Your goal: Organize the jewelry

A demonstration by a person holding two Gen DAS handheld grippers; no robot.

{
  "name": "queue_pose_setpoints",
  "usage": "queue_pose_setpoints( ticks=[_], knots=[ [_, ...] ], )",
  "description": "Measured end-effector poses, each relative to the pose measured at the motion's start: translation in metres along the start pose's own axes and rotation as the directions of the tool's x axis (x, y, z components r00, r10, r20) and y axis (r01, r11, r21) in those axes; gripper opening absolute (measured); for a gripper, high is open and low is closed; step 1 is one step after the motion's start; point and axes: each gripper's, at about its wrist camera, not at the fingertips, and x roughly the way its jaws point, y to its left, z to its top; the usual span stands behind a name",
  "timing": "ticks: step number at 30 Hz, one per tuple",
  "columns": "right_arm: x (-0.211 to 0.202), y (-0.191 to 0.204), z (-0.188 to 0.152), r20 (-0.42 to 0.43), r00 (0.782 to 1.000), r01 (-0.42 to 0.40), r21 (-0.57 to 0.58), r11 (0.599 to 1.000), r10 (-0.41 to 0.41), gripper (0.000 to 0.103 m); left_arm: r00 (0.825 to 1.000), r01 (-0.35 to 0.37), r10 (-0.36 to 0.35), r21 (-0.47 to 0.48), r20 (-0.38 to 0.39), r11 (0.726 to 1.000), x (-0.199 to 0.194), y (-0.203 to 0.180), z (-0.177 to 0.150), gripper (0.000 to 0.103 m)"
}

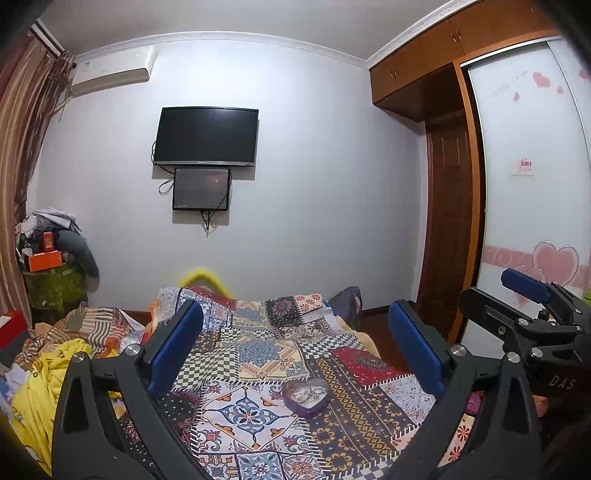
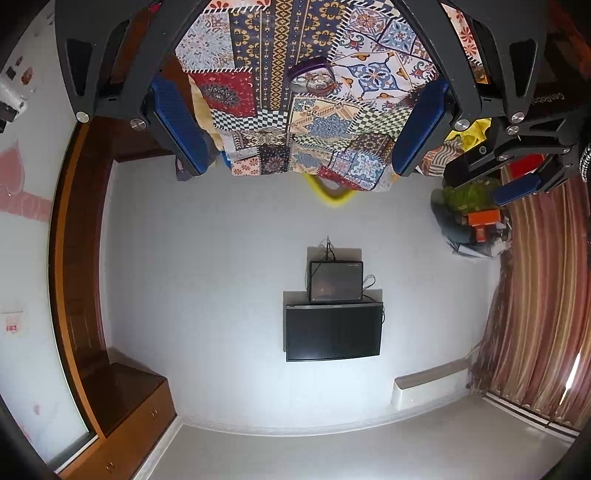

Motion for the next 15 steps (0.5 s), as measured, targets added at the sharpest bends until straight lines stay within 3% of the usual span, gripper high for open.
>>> queue_pose_setpoints(
  ticks=[15],
  knots=[
    [-0.0001,-0.0035,0.0005,-0.026,1.0,-0.003,0.011,1.0,0.003,0.099,1.0,0.015,-0.015,-0.011,-0.021,1.0,0.0023,0.0008,-0.0021,0.102]
  ],
)
